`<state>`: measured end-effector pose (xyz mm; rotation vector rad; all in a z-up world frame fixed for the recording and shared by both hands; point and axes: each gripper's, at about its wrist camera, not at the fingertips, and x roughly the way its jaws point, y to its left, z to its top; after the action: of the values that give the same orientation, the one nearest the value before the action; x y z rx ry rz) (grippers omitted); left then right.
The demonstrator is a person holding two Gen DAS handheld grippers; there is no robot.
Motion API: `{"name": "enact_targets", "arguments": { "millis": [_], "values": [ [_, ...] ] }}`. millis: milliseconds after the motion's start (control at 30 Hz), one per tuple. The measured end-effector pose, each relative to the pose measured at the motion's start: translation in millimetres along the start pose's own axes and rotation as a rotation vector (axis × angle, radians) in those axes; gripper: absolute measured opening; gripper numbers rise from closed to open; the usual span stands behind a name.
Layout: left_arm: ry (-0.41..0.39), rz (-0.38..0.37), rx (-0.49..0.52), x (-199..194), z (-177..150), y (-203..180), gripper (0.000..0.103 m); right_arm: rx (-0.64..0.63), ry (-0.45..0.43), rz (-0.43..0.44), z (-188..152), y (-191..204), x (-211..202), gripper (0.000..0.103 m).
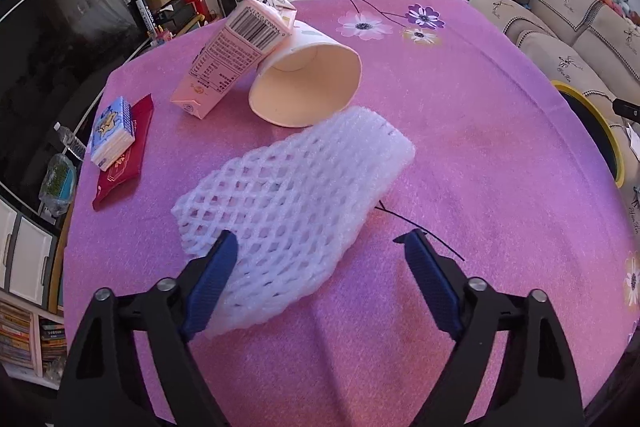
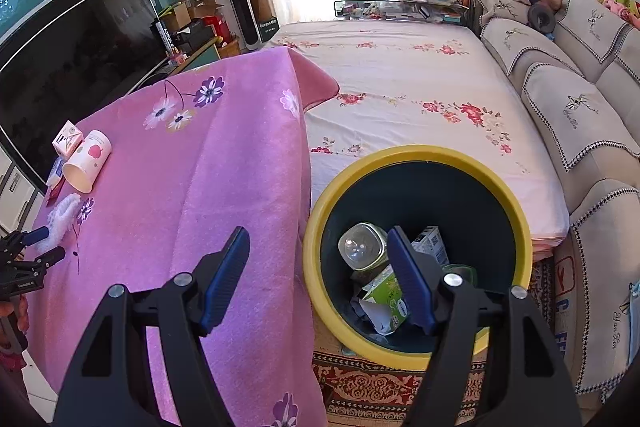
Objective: Collect trash
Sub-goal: 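Open the right gripper to drop the clear cup into the bin, then grasp the white foam fruit net with the left gripper, then carry the foam net over the bin and release it with the left gripper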
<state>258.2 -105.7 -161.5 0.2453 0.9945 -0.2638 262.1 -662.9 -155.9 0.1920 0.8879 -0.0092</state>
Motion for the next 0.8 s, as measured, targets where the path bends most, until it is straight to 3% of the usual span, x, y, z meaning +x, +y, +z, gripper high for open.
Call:
{"name": "enact_targets", "arguments": {
  "millis": [100, 167, 333, 567, 800],
  "values": [
    [0.000, 0.036, -0.003, 5, 3, -1, 0.060, -0.001, 0.003, 0.003, 0, -1, 0, 0.067],
    [-0.005, 0.053, -0.003, 5, 5, -1, 0.040, -0.002, 0.006, 0.006, -1, -2, 1, 0.067],
    [-0.025, 0.048, -0.016, -3, 9, -1, 0.013, -0.001, 0.009, 0.012, -3, -4, 0, 0.067],
    [-0.109, 0.008, 0.026, -42, 18, -34, 0.012, 0.026, 0.008, -0.006, -14, -20, -6, 0.067],
    [-0.147, -0.076, 0.111, -67, 40, -100, 0.012, 0.038, -0.017, -0.025, -24, -39, -26, 0.067]
  ]
}}
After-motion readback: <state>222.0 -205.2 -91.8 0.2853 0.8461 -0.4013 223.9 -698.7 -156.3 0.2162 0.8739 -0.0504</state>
